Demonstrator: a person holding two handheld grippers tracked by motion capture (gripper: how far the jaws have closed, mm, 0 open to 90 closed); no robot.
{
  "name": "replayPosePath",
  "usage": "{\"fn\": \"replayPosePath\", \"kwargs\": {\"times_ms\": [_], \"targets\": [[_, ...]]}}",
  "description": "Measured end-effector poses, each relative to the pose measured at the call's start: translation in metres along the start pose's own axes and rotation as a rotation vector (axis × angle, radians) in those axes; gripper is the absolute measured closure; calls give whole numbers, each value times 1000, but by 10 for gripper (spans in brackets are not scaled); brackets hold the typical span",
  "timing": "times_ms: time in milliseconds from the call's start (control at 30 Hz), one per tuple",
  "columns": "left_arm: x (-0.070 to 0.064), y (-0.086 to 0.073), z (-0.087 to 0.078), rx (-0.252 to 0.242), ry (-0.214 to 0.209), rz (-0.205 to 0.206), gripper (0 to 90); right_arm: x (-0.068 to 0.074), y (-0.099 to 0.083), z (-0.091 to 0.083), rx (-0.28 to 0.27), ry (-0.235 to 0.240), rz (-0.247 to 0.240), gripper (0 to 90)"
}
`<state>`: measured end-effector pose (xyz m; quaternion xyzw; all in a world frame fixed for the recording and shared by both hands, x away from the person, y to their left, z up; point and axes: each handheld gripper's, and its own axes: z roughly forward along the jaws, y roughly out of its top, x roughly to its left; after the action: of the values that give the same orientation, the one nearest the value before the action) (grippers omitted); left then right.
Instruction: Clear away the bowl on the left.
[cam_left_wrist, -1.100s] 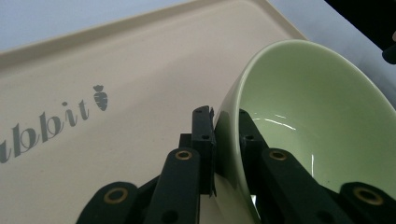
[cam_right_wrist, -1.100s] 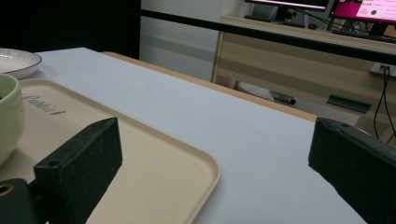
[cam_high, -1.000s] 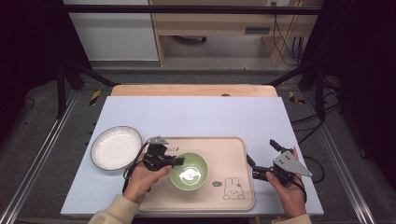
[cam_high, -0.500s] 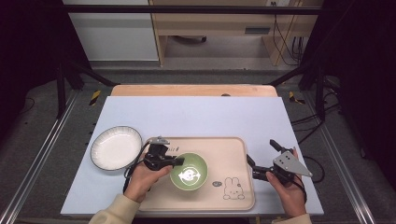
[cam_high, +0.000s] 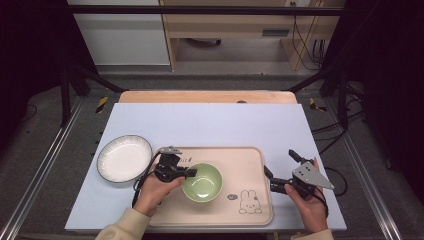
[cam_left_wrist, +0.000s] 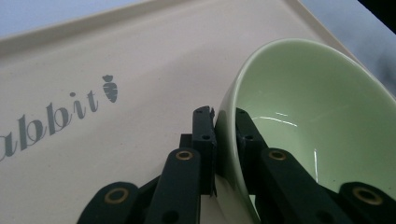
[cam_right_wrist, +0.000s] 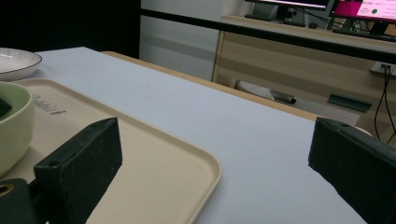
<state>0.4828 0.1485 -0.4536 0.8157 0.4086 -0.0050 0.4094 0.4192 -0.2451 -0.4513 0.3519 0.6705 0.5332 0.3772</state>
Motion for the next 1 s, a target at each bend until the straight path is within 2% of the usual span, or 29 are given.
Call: {"fn": "replayPosePath", "kwargs": {"times_ms": [700,1000], "targets": [[1,1,2,7,4,-7,817,0,0,1,3,2,0,30],[0,1,2,1,4,1,817,0,-1,1,5,2,2,30]]}}
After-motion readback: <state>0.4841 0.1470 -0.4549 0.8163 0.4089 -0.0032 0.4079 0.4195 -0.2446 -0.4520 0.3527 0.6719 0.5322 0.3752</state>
